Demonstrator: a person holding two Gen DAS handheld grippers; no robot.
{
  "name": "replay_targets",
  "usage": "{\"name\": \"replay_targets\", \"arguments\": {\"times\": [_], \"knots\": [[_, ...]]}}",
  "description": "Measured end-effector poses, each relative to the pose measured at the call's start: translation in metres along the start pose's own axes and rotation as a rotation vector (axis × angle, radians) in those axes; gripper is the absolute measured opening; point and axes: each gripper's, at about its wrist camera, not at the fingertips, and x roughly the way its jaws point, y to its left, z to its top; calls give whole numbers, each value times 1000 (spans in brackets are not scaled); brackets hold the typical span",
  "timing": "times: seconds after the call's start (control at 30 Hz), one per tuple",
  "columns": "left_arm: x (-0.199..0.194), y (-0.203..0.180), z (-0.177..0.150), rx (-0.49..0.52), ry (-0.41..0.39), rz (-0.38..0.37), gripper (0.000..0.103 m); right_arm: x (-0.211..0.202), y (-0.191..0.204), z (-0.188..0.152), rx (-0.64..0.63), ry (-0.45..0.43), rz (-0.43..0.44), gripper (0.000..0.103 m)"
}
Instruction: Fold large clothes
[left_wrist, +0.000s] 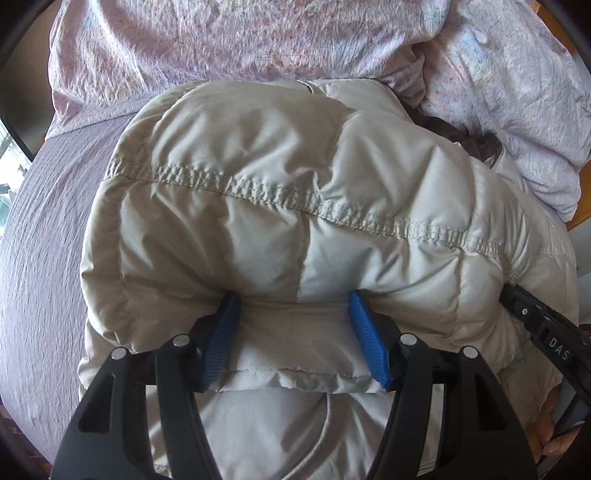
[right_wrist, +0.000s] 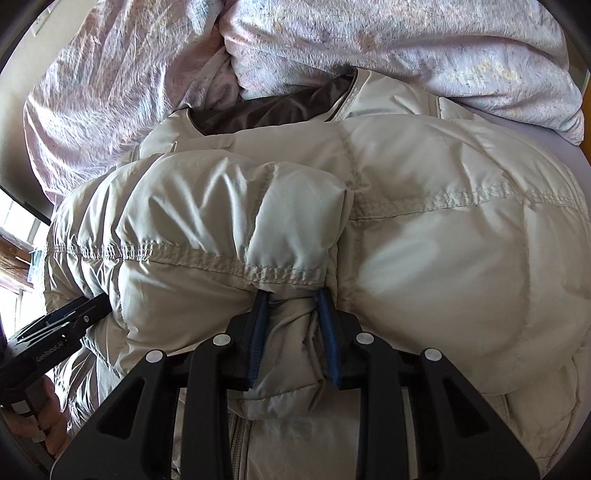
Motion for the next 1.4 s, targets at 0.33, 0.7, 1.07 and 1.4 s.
{"name": "replay_targets", "arguments": {"times": [0.33,0.7,1.07,1.4], "knots": [[-18,3,-10,1,-11,-28,66,-12,-17,0,48,37,70,43],[-74,75,-55,-57,-70,-25,79,-82,-96,-27,126,20,72,73],[-86,135,-121,-131,-28,1,80,-116,-215,-86,258,157,1,80],[-85,135,-160,-140,6,-51,78,-103,-256,-152,299,323,115,80]]}}
